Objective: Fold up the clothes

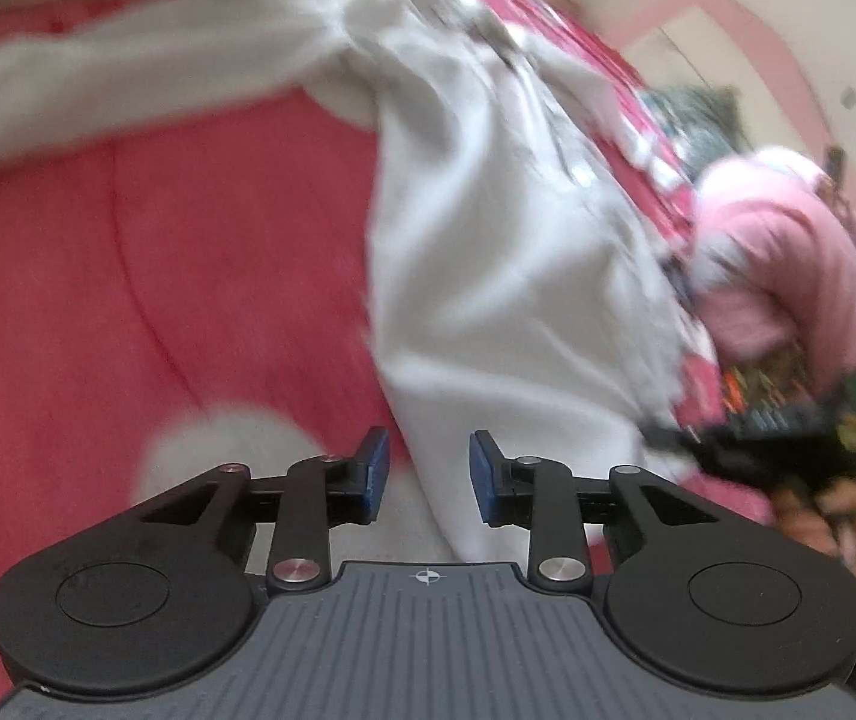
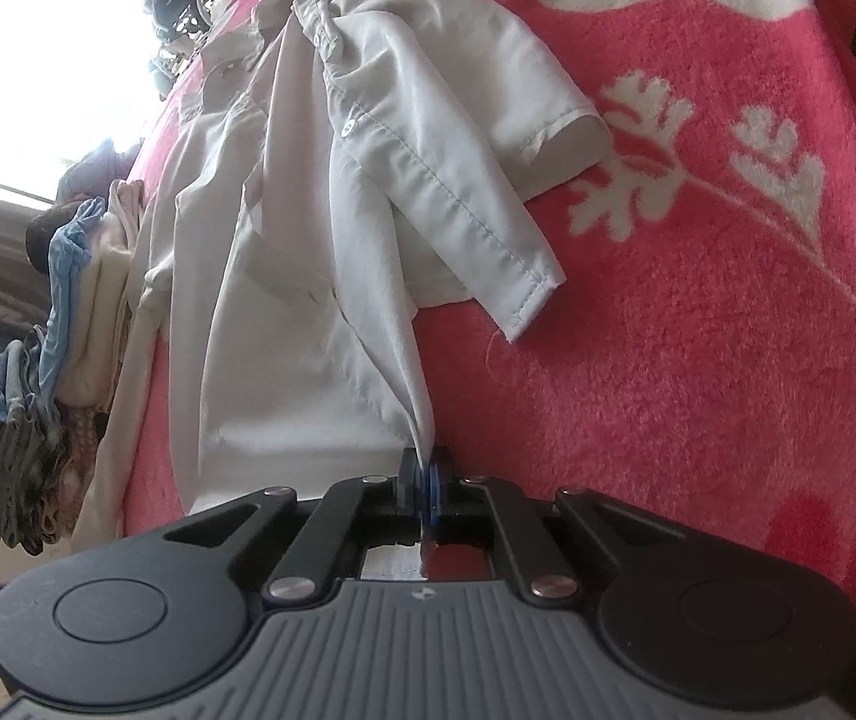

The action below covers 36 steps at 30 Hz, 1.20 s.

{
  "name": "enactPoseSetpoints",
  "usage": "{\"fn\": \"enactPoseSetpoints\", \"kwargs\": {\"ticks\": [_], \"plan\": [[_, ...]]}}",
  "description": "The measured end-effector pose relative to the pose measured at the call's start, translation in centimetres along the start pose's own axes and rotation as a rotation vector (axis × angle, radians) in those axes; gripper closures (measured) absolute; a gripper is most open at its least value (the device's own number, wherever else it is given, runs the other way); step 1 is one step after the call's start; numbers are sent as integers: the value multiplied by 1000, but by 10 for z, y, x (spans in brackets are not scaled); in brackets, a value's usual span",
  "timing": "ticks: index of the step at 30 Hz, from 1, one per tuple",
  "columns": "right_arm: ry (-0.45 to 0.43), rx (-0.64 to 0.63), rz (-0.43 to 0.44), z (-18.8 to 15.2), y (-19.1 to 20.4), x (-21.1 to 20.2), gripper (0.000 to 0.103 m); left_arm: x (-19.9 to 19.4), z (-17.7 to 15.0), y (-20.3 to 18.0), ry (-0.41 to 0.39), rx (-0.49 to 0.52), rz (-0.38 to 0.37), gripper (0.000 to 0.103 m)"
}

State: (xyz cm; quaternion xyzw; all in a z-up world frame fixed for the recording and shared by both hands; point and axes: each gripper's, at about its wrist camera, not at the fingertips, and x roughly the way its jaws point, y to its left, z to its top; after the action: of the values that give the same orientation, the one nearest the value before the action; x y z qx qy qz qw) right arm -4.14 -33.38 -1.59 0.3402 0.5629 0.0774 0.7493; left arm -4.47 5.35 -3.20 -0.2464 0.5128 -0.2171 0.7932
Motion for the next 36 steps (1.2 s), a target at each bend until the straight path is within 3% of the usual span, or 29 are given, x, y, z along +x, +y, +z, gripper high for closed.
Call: {"fn": "enactPoseSetpoints", "kwargs": {"ticks": [4,8,15,20,30,36], "plan": [[0,4,2,-2,0,1,99,12,-11,-2,37,-34,-27,74],[1,8,3,-2,0,3,99,21,-13,-6,25,-30,-22,77],[-16,-47,-8,-4,3,5,100,23,-15,-13,13,2,33,103],[-5,-122,-52,-9,18,-2,101,13,-18,-14,11,22,40,103],[119,-128,-24,-43,30,-20,101,-36,-42,-14,107,129,80,103],[181,-104,-59,-53,20,-8,95,-19,-55,-10,160,222,163,103]]}}
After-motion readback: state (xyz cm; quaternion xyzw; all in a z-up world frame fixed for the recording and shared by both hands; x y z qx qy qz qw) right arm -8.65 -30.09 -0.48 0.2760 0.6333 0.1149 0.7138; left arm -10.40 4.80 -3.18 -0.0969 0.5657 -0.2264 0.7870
